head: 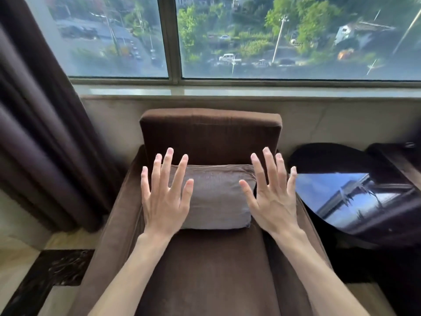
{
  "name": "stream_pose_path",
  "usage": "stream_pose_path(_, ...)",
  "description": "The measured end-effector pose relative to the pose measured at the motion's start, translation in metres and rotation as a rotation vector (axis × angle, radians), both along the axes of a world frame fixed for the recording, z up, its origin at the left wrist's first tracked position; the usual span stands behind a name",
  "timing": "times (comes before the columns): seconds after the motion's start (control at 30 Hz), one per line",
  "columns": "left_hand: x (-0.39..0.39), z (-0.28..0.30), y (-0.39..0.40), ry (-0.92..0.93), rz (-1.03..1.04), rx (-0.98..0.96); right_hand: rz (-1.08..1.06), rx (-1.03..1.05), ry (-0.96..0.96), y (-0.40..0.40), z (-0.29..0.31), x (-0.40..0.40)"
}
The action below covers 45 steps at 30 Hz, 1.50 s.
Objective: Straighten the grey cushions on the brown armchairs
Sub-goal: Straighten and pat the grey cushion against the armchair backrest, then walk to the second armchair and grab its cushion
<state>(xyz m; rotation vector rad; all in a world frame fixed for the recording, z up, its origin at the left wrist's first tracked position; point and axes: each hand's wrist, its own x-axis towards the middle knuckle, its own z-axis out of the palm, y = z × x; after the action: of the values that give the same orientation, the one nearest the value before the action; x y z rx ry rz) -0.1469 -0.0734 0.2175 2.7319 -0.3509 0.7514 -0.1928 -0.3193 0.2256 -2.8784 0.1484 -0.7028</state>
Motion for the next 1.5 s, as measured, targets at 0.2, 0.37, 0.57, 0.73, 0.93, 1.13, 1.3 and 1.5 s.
stream_pose_path(0.2, -0.120, 0.071, -0.003, 0.148, -0.027, -0.028, -0.003, 0.055, 0.150, 0.033, 0.080, -0.106)
stream_pose_path(0.37, -0.181, 0.133, -0.013, 0.234, -0.072, -0.037, -0.016, 0.072, 0.180, 0.039, 0.143, -0.159)
stream_pose_path(0.57, -0.208, 0.174, -0.033, 0.241, -0.171, 0.061, -0.006, 0.083, 0.161, 0.031, 0.175, -0.198)
stream_pose_path(0.73, -0.221, 0.180, -0.059, 0.238, -0.194, 0.088, -0.062, 0.116, 0.139, 0.002, 0.179, -0.227)
stream_pose_path(0.93, -0.225, 0.193, -0.109, 0.225, -0.350, 0.097, -0.236, 0.042, 0.111, -0.037, 0.192, -0.270)
stream_pose_path(1.13, -0.227, 0.207, -0.169, 0.182, -0.643, 0.085, -0.550, 0.020, 0.024, -0.068, 0.206, -0.321)
stream_pose_path(1.3, -0.245, 0.223, -0.221, 0.141, -0.917, 0.080, -0.823, 0.031, 0.015, -0.080, 0.220, -0.376)
stream_pose_path(1.5, -0.293, 0.232, -0.288, 0.082, -1.130, 0.099, -1.097, 0.059, -0.028, -0.104, 0.228, -0.456)
